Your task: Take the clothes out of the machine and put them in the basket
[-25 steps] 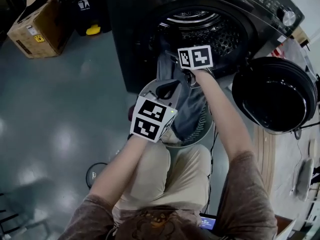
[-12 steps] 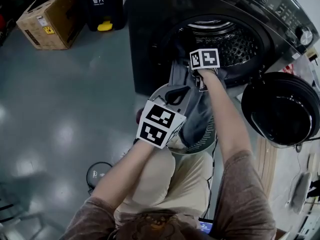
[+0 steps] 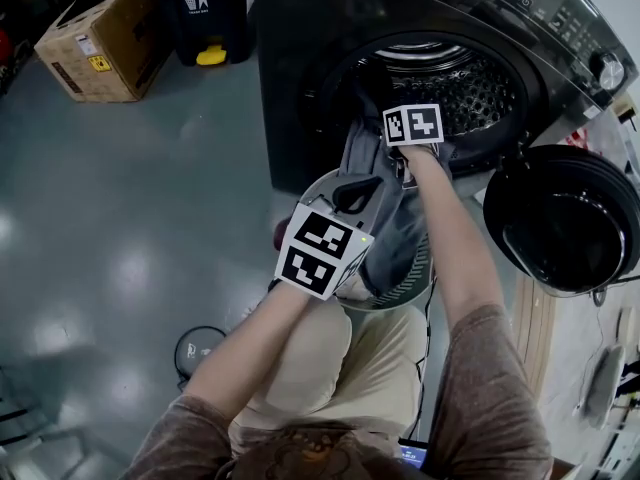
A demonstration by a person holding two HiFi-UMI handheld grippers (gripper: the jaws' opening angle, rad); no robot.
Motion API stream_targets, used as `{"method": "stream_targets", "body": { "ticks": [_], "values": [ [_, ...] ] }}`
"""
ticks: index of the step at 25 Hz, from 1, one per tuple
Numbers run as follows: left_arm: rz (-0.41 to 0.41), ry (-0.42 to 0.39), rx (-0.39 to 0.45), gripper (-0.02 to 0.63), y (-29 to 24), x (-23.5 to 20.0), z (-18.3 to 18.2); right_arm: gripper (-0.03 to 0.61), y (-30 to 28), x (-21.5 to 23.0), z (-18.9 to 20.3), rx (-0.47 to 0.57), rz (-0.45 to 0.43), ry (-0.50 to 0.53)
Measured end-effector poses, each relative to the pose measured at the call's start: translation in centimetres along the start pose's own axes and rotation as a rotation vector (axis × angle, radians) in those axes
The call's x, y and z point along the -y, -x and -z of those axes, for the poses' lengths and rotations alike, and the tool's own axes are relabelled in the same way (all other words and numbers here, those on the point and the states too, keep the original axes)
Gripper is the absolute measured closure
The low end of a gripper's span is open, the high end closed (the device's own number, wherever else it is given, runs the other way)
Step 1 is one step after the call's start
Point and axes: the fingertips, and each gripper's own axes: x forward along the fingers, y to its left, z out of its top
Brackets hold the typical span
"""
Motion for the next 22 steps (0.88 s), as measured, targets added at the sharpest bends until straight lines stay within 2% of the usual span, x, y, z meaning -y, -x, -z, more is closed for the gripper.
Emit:
{"method": "stream_targets", "body": {
  "ticks": [2,7,14,22],
  "values": [
    [0.003,-0.004,-0.002,0.607,-0.1,0.2,0.0,0.409,0.3,0.6,0.2,0.008,0.021,0.007],
    [0.002,-0.009,-0.005,0.607,-0.3,0.3,0.1,0.514,1.4,0.6,0.0,0.029,0.048,0.029],
    [-0.002,-0.031,-0.022,0.607,-0.7,0.6,0.6,0.529,6.7,-1.6,0.5,0.122,-0.035,0.006],
    [-0.007,-0.06,-0.025,0.607,-0.7,1.5,0.7,0.529,15.3,-3.4,4.2,0.224,-0.091,-0.023]
  ]
}}
